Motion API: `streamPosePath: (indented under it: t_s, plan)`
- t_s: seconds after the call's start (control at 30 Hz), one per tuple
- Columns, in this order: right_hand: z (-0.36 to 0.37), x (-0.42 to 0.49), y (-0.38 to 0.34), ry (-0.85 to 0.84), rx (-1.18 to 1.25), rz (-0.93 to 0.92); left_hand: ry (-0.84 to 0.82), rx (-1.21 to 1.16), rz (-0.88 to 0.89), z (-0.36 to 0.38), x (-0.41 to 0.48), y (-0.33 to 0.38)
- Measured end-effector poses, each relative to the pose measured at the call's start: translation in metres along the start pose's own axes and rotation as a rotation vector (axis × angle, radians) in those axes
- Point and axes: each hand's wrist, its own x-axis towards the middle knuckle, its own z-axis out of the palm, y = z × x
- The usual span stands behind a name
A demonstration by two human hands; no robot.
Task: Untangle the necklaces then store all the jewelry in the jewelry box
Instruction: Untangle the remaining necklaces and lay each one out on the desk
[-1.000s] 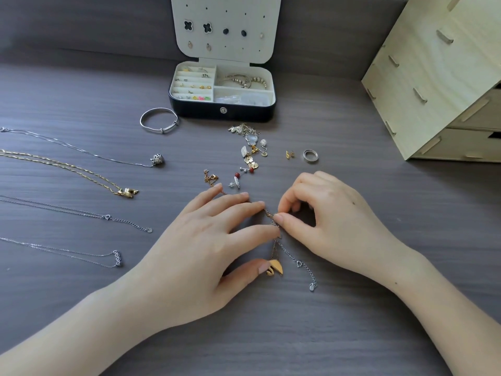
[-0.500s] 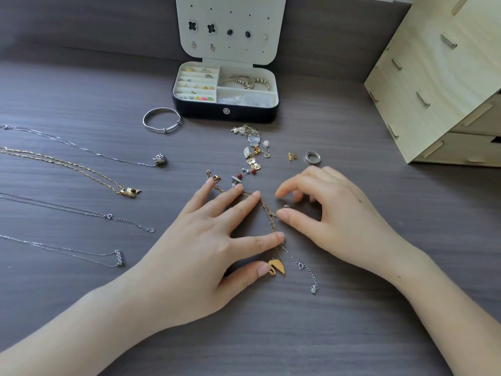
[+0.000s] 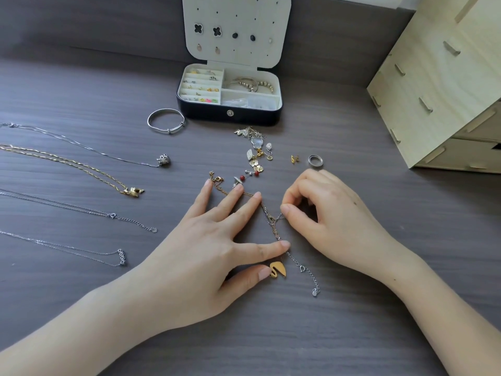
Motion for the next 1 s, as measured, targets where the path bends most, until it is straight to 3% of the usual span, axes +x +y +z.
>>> streamPosePath:
  t_s: [0.17,0.4,0.67,1.0]
  plan:
    - [-0.001,-0.001,0.001,-0.004,0.012,0.004,0.026,-0.047,0.003,-0.002,0.001,0.000]
    - [-0.003,-0.003,-0.002,-0.048,0.005,0.020,0.212,-0.114,-0.122,-0.013,0.005,-0.001]
    - [-0.021,-0.008,-0.004,-0.228,-0.044,0.091,0.071,-0.039,-0.147,-0.006,0.006,-0.002]
    - [-0.007,0.005,-0.010,-0.041,-0.014,0.274,0.106,-0.066,-0.124,-0.007,0.005,-0.002]
